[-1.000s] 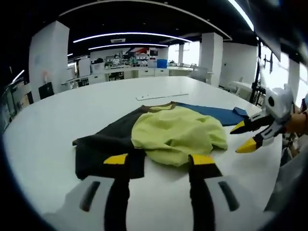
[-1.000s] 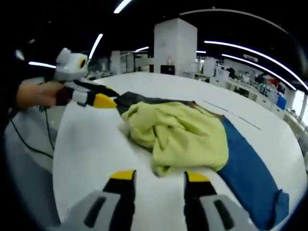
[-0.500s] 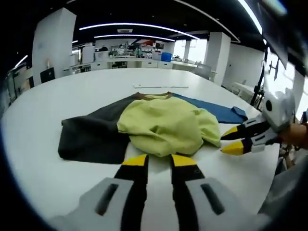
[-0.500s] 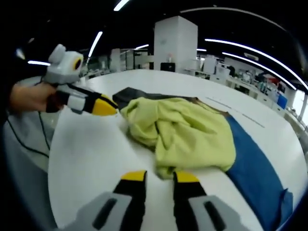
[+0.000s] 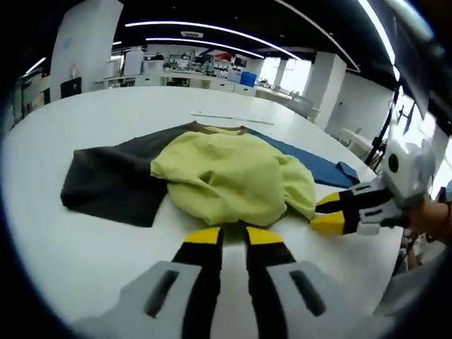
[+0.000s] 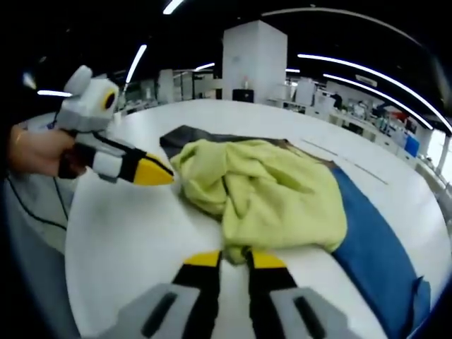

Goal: Fold the garment on the visible template until the final outline fits inside the template.

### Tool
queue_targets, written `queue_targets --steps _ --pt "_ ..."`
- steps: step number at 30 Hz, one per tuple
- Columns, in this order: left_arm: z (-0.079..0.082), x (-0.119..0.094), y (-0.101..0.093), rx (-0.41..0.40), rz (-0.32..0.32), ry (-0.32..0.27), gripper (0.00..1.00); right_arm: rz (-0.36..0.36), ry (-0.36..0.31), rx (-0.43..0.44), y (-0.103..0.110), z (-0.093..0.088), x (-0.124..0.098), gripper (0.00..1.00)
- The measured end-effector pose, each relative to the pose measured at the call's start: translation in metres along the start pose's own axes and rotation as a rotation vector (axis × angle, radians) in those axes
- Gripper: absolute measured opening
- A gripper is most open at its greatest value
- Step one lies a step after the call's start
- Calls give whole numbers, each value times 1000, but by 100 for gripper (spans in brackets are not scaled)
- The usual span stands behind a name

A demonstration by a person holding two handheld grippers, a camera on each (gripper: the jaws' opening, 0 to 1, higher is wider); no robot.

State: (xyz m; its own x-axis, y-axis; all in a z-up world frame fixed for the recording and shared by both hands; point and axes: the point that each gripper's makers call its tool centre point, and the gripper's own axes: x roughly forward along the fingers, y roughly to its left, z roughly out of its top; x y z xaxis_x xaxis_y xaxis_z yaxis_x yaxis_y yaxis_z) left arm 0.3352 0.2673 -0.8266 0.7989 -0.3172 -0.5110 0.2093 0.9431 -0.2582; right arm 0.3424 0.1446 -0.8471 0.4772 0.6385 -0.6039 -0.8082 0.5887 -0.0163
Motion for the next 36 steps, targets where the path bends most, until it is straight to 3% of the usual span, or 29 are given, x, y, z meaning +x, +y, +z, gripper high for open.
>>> queue_targets --steps 7,13,17,23,27,30,36 --pt "3 8 8 -111 32 -40 9 -10 0 -17 0 1 1 9" --pt "6 8 11 -133 55 -68 1 -13 -7 -15 0 1 3 7" --pt "10 5 12 -137 49 -83 0 -18 -12 -20 -3 1 3 0" --pt "22 -5 15 -104 43 -103 0 -13 -30 -26 -4 5 -1 0" --pt "36 -13 19 -43 31 -118 0 -21 -60 -16 -5 15 -12 0" --pt "46 -21 22 -43 21 -138 0 -30 -90 -5 -6 25 -24 0" --pt "49 -31 25 -45 22 -145 0 -50 -131 -11 -11 39 -41 0"
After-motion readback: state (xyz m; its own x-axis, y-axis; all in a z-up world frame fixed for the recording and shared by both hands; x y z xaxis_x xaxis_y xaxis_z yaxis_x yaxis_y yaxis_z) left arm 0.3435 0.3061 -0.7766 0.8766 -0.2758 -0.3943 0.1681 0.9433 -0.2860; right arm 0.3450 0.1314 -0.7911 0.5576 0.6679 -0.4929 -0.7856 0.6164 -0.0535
